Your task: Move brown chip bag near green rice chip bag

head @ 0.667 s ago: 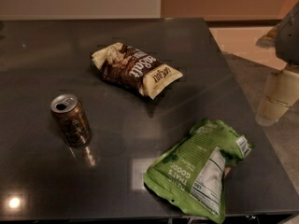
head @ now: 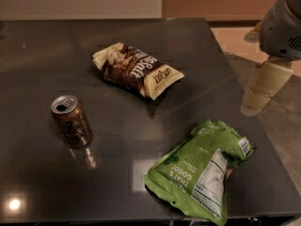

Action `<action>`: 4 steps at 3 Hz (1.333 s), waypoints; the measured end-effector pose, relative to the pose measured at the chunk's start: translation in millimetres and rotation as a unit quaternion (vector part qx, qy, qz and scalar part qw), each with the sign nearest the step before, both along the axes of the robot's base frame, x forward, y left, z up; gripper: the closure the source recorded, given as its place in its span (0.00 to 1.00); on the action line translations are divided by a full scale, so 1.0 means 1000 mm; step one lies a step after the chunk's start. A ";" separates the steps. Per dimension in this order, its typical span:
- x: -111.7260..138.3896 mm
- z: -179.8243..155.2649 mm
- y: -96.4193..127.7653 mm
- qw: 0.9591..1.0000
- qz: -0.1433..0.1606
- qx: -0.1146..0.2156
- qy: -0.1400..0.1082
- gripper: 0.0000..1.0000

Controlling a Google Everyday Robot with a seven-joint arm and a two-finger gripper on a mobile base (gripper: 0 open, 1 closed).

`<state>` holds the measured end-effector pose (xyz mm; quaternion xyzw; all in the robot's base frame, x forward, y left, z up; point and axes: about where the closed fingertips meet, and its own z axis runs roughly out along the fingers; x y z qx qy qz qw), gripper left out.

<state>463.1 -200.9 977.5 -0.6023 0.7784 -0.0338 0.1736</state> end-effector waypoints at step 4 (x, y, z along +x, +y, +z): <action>0.117 -0.059 0.117 0.999 -0.013 0.029 0.044 0.00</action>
Offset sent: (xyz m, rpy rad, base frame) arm 0.0983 0.0812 -0.0348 0.0389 0.0698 -0.0274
